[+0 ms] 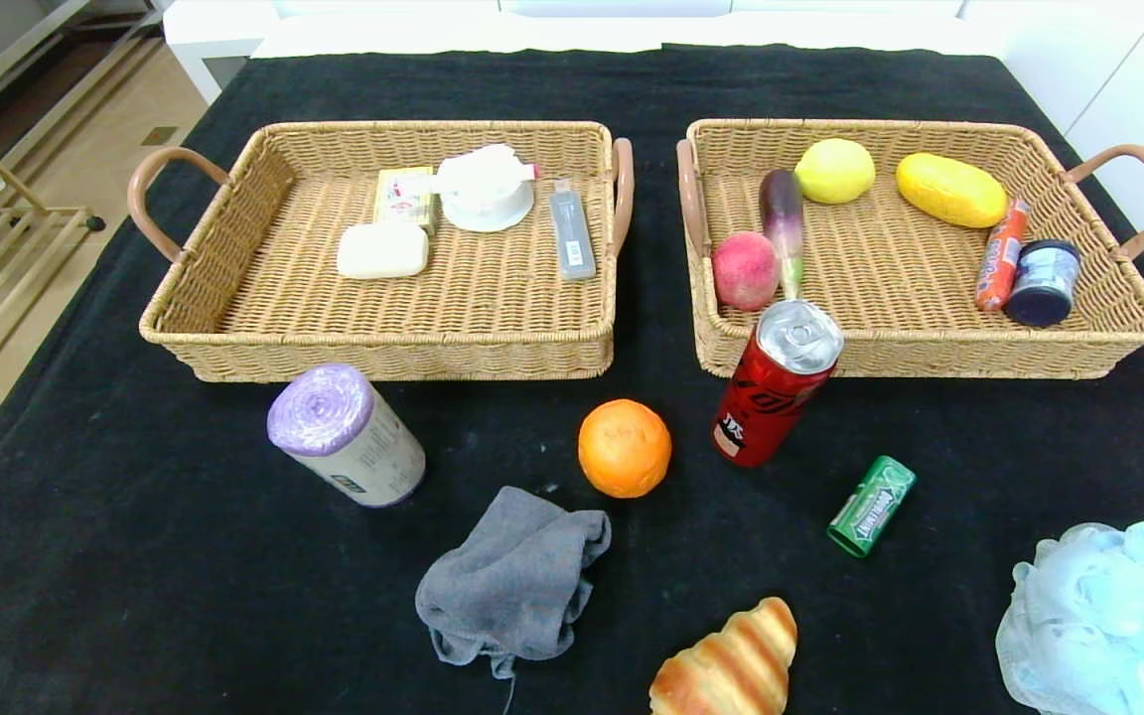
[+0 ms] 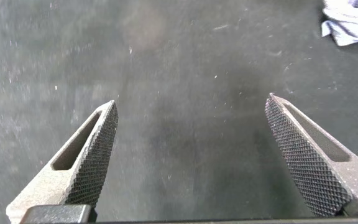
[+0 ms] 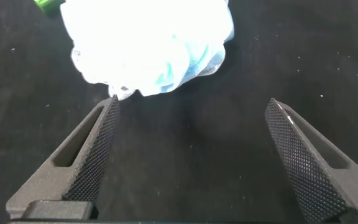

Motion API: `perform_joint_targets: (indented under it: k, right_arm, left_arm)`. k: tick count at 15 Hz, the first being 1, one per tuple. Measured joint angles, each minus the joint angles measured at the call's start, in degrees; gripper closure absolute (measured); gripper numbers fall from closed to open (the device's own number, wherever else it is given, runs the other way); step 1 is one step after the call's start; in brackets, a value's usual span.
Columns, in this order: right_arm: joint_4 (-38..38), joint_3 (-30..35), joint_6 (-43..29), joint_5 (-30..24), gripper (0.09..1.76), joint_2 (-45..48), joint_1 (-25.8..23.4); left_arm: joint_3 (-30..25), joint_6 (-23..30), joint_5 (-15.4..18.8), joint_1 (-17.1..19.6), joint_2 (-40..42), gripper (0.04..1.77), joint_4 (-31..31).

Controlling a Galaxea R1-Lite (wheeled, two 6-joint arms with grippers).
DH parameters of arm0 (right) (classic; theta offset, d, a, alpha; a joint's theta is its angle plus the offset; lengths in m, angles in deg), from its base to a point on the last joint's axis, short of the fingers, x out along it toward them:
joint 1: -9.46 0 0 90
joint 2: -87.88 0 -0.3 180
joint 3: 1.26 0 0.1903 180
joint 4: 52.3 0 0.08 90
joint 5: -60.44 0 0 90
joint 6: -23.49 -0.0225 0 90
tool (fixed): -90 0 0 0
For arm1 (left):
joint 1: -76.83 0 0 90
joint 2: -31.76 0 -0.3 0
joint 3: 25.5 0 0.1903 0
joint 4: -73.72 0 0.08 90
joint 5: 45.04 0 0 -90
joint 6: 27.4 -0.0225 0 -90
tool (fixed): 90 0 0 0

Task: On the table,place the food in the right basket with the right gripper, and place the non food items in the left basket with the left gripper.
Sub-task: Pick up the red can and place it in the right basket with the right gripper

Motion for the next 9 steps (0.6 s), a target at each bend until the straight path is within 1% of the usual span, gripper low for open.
perform_joint_targets:
  k: [2, 3, 6, 9]
  right_arm:
    - [-4.88, -3.23, -0.04, 0.15, 0.14, -0.10, 0.02]
    - [-6.70, -5.55, 0.00, 0.13, 0.14, -0.38, 0.07]
    - [-8.08, -11.97, 0.22, 0.06, 0.14, -4.29, 0.11]
    - [-8.13, -19.05, 0.29, 0.09, 0.14, -11.42, 0.51]
  left_arm:
    - [2.73, 0.12, 0.56, 0.00, -0.34, 0.09, -0.59]
    - [4.61, 0.20, 0.69, 0.00, -0.82, 0.09, -2.16]
    - [12.57, 0.15, 1.90, 0.00, -3.85, 0.09, -6.95]
    - [19.59, 0.06, 2.29, -0.18, -9.22, 0.09, -7.83]
